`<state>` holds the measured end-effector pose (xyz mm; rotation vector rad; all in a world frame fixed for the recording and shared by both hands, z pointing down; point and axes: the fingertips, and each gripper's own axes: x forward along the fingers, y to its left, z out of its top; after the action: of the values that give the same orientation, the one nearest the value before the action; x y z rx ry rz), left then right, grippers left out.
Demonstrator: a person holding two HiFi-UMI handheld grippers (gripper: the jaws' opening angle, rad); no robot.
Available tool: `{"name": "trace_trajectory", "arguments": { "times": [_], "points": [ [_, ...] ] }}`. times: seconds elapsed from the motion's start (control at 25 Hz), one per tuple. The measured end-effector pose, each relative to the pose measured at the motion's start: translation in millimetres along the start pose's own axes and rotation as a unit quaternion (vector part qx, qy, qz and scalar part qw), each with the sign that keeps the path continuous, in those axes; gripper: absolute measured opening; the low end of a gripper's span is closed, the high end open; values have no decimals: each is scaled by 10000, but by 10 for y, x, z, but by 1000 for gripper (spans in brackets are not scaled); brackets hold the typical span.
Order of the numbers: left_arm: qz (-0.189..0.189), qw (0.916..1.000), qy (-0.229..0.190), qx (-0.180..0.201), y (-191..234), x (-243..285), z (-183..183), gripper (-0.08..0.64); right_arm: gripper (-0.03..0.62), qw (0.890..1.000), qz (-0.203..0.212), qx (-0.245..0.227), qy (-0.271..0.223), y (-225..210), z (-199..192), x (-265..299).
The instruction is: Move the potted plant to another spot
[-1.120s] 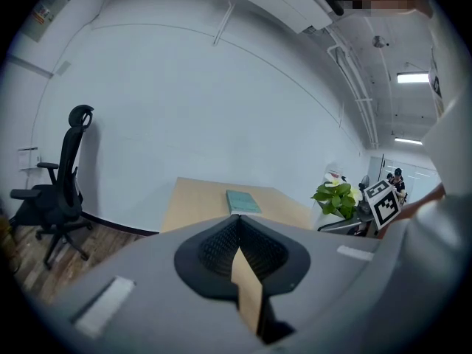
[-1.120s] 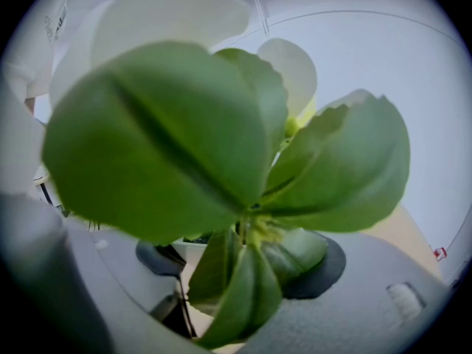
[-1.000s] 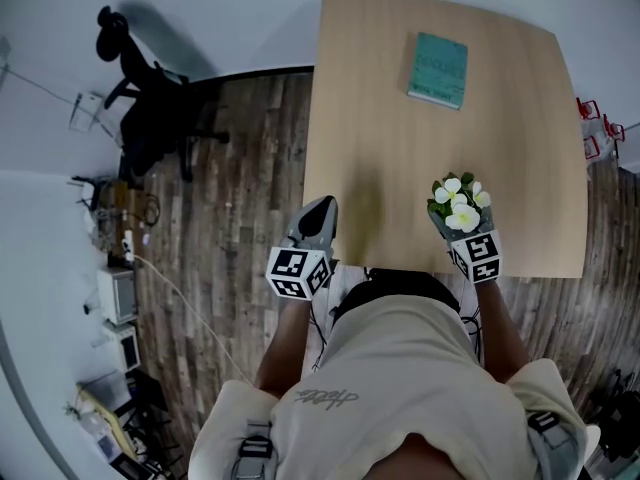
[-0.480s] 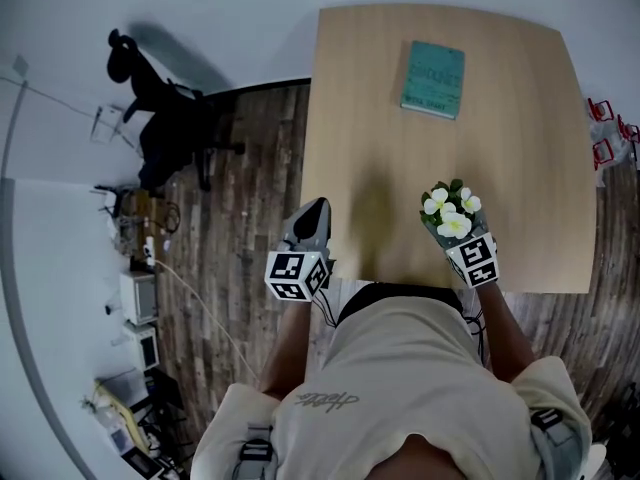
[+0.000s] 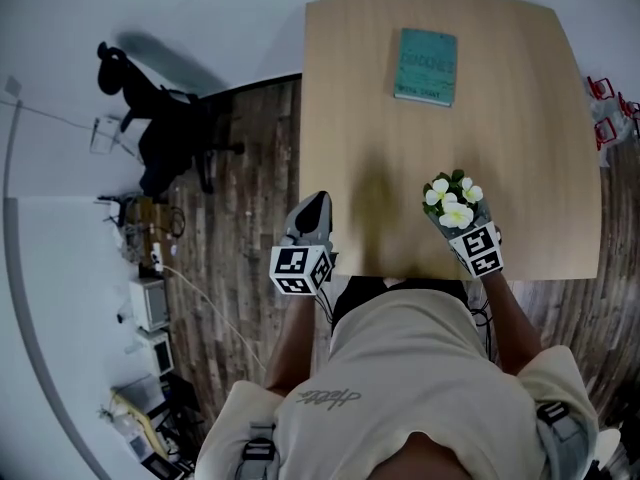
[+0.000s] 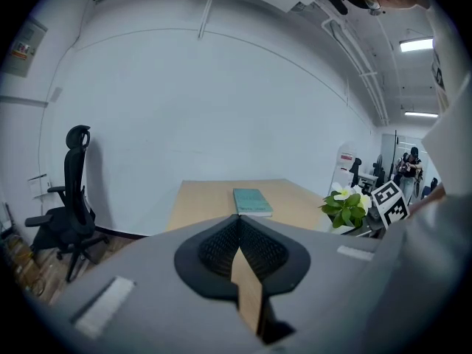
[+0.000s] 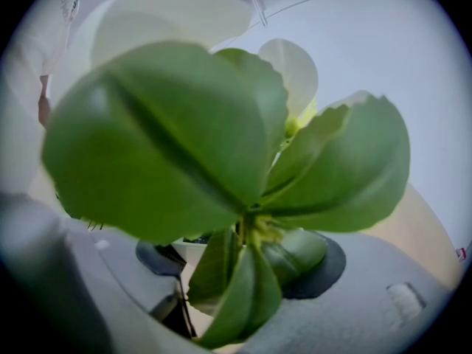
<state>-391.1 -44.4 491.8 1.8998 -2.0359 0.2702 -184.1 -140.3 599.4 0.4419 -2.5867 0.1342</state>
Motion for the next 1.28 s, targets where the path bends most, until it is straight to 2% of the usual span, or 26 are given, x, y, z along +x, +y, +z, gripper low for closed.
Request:
{"name": "trace_trajectory", "arguments": {
  "times": [0.32,0.64,1.0,1.28],
  "points": [
    [-307,9987,-284,295,358,-98,169,15,337,9987,-406,301,-40,122,176,212],
    [-375,9979,-472,236,1049,-396,164,15,337,9952,-815,501,192,421,255,707],
    [-733,9965,-259,320,1535,-516,20,15,337,9861,-1335,951,282,707,232,1226],
    [-821,9965,-73,138,1824,-475,-108,15,339,9795,-1534,1217,477,832,174,1577]
  ]
}}
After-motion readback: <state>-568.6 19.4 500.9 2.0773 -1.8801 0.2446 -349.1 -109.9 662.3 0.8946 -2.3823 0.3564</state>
